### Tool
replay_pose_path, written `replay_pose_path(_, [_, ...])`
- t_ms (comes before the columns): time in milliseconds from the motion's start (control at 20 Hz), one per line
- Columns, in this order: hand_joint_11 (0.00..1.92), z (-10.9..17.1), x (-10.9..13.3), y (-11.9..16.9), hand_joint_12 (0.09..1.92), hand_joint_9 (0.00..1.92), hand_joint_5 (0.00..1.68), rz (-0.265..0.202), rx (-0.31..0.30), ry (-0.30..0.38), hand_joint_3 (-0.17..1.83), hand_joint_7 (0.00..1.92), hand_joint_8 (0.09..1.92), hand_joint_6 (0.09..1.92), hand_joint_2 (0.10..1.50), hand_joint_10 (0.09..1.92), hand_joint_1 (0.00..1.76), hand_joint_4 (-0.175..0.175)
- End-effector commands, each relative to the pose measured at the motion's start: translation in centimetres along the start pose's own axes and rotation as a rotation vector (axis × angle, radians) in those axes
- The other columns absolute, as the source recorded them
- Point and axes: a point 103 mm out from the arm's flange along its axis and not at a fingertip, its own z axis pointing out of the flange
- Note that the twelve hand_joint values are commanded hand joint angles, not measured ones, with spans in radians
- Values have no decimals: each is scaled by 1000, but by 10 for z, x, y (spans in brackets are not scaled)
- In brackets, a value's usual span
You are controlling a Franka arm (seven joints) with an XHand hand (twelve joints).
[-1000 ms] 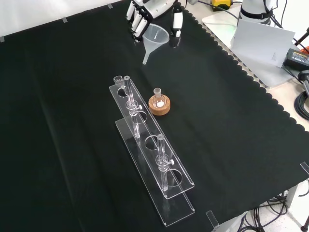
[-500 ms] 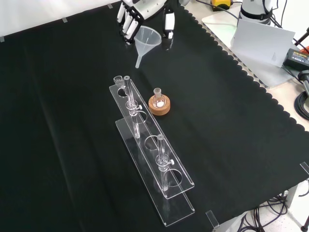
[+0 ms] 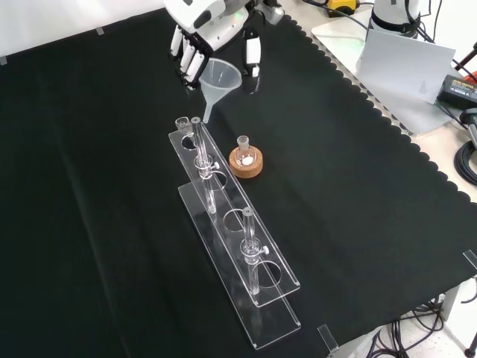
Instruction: Put the funnel back on the funnel stand.
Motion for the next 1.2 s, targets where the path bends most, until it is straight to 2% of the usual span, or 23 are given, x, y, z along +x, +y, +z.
replay_pose_path(50, [788, -1, 4, 10, 1131, 1197, 955, -27, 2, -14, 7, 767, 682, 1037, 1112, 263, 1009, 175])
replay_pose_path(500, [788, 4, -9, 29, 1131, 1196, 955, -32, 10, -6, 7, 766, 683, 1038, 1113, 264, 1009, 175])
replay_pose_path(1200, [787, 19, -14, 52, 1131, 1194, 953, -54, 35, 6, 6, 764, 684, 1040, 1114, 265, 1008, 175])
